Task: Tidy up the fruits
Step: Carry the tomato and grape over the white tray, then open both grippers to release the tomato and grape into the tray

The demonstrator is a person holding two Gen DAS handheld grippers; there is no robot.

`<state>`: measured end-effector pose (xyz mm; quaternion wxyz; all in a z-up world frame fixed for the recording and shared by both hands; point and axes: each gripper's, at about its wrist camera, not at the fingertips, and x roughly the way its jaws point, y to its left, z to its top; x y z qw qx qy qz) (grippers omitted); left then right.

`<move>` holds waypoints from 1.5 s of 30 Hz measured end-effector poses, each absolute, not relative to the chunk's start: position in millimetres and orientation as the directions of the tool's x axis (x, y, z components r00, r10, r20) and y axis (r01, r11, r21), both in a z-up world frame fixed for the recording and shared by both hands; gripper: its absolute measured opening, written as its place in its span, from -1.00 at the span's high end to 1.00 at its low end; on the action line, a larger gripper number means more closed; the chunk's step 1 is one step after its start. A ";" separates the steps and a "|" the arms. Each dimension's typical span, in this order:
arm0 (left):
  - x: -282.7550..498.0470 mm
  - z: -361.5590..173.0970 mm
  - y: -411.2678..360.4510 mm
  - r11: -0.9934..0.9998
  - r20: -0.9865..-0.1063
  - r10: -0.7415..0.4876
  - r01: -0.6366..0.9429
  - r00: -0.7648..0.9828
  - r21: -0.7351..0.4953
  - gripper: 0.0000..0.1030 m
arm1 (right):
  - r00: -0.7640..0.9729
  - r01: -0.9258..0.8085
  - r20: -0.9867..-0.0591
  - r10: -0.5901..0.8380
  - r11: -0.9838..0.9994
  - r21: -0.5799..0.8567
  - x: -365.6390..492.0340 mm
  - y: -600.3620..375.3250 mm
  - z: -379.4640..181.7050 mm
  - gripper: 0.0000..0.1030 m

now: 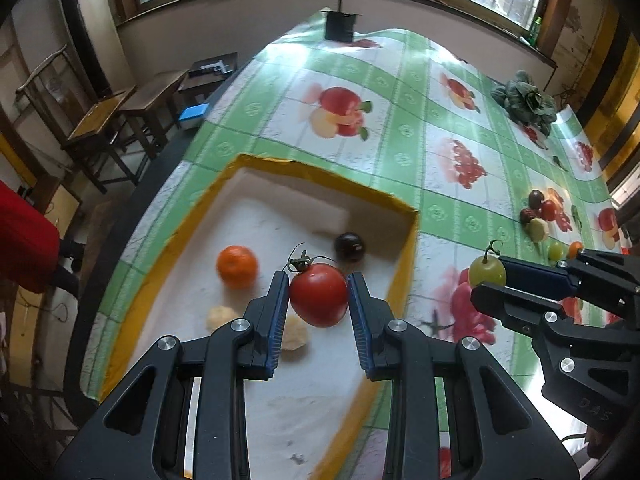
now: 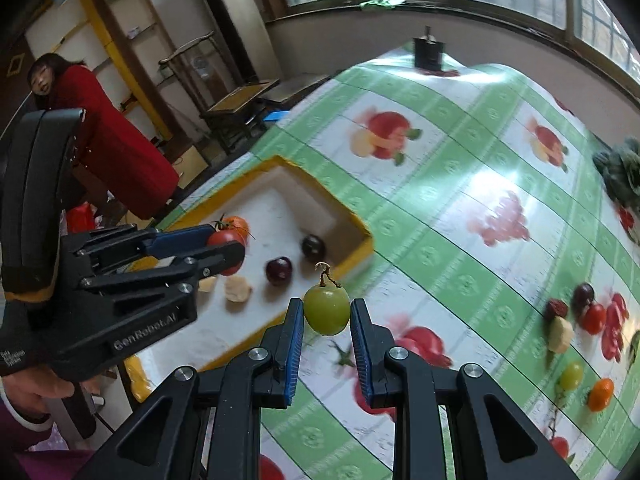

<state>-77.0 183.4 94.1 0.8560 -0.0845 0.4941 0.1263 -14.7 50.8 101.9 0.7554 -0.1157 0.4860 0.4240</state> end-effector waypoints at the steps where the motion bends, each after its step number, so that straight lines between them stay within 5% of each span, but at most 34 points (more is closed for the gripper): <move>1: -78.8 93.6 186.9 0.952 -0.868 0.137 -0.306 0.478 -0.018 0.43 | 0.165 -0.760 -0.833 0.529 0.606 0.234 -16.9 56.7 102.6 0.56; 39: -65.2 61.1 252.0 0.918 -0.897 0.151 -0.396 0.417 -0.030 0.42 | 0.002 -0.801 -0.897 0.443 0.537 0.264 22.1 182.8 32.4 0.56; 45: -62.3 61.3 253.9 0.919 -0.900 0.137 -0.393 0.413 -0.040 0.31 | -0.019 -0.767 -0.876 0.481 0.555 0.321 25.9 173.1 34.5 0.49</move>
